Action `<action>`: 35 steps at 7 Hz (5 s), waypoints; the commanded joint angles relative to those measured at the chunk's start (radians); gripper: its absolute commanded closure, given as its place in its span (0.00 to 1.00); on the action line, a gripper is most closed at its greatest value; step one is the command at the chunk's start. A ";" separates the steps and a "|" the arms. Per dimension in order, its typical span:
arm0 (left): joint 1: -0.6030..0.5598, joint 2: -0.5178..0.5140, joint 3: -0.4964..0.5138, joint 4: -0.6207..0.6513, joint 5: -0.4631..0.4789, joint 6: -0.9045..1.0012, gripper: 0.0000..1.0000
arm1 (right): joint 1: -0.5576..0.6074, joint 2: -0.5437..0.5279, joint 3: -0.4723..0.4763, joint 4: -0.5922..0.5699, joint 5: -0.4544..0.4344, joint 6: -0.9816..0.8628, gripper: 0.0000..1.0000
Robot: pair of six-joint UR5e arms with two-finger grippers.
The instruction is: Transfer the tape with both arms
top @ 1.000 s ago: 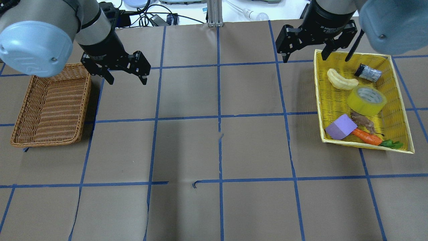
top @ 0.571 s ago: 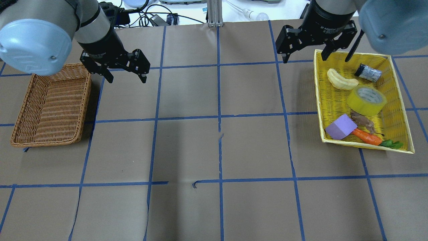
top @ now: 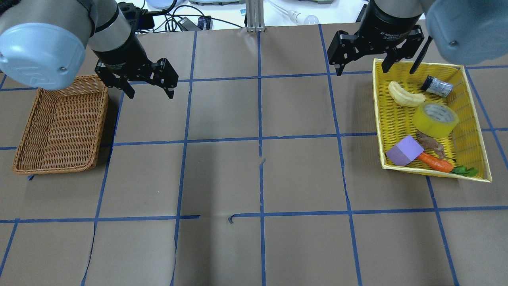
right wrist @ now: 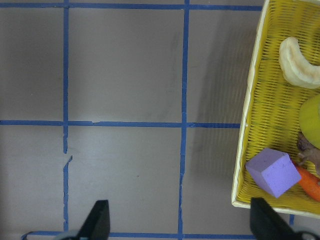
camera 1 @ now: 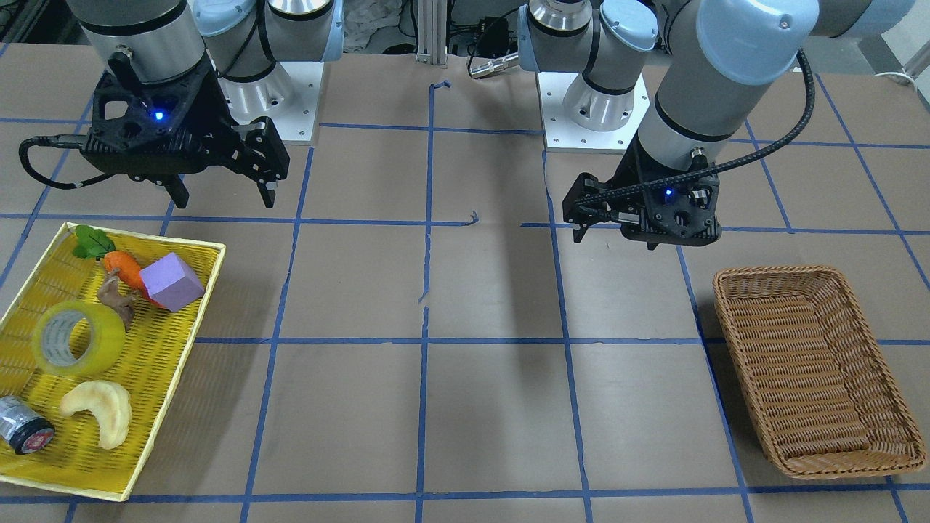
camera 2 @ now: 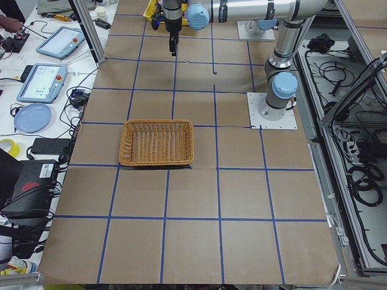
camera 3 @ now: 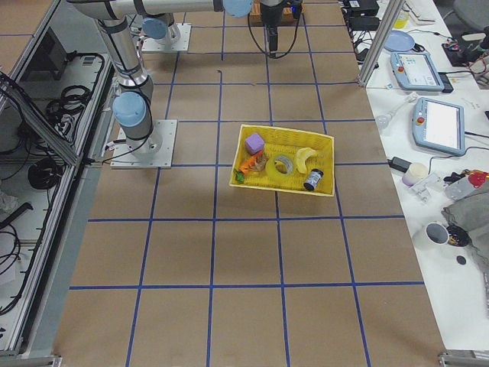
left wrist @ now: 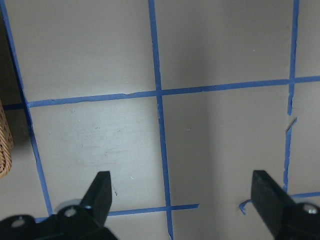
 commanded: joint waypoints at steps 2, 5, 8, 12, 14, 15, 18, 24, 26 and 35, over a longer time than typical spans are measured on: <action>0.001 0.001 -0.003 0.017 -0.001 0.004 0.00 | -0.007 0.004 -0.003 0.017 0.001 -0.004 0.00; 0.001 0.000 -0.009 0.015 0.000 0.004 0.00 | -0.009 0.004 -0.006 0.015 0.005 -0.004 0.00; 0.001 0.001 -0.010 0.015 -0.001 0.004 0.00 | -0.010 0.005 -0.006 0.017 0.007 -0.004 0.00; 0.001 0.001 -0.012 0.015 0.000 0.004 0.00 | -0.226 0.063 -0.056 0.133 0.013 -0.188 0.00; 0.001 0.001 -0.014 0.015 0.000 0.004 0.00 | -0.379 0.180 -0.043 0.111 0.013 -0.527 0.00; 0.001 0.000 -0.014 0.015 0.000 0.004 0.00 | -0.406 0.229 -0.029 0.038 0.007 -0.680 0.00; 0.001 0.000 -0.015 0.015 -0.001 0.004 0.00 | -0.461 0.309 0.188 -0.307 -0.004 -0.864 0.00; 0.001 0.000 -0.017 0.015 -0.003 0.004 0.00 | -0.463 0.358 0.218 -0.314 -0.081 -0.869 0.60; -0.001 0.000 -0.017 0.015 -0.003 0.004 0.00 | -0.463 0.357 0.213 -0.313 -0.081 -0.869 1.00; 0.001 0.000 -0.015 0.015 -0.003 0.004 0.00 | -0.099 0.214 0.078 -0.256 0.022 -0.455 1.00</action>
